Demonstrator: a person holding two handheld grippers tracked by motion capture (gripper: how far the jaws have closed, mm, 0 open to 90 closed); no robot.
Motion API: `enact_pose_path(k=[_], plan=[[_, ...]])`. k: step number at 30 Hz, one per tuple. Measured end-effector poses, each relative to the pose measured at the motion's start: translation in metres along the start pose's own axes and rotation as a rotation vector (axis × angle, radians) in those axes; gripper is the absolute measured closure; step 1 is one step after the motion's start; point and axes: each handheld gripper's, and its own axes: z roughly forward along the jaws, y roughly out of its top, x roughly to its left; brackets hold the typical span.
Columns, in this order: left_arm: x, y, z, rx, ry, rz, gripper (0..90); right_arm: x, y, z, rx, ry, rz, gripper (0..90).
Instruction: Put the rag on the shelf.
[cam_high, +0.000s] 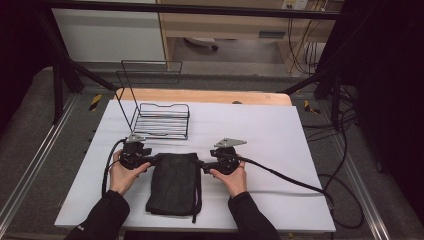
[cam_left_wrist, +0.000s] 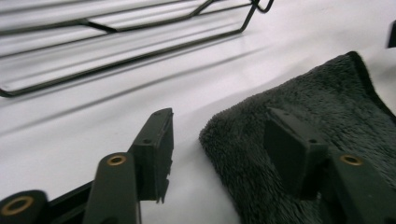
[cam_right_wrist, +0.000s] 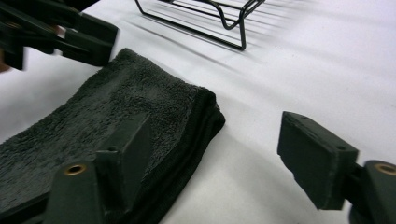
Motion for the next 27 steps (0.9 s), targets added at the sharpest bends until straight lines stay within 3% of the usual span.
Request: enact_pose_path(k=[3, 9, 16, 21, 27], plan=[[0.001, -0.002, 0.009, 0.055, -0.004, 0.003, 47.4, 0.0, 0.001, -0.002, -0.004, 0.006, -0.011, 21.5], [-0.001, -0.004, 0.01, 0.075, -0.041, -0.012, 62.4, -0.001, 0.0, 0.001, 0.003, 0.012, 0.004, 18.8], [-0.001, -0.005, 0.01, 0.085, -0.061, -0.029, 68.4, 0.002, 0.003, 0.018, 0.041, -0.018, 0.007, 18.6], [-0.002, -0.007, 0.011, 0.076, -0.059, -0.021, 69.5, 0.005, 0.003, 0.035, 0.079, -0.05, 0.025, 25.9], [-0.002, -0.008, 0.011, 0.069, -0.062, -0.02, 70.6, 0.008, 0.0, 0.041, 0.088, -0.04, 0.047, 40.1]])
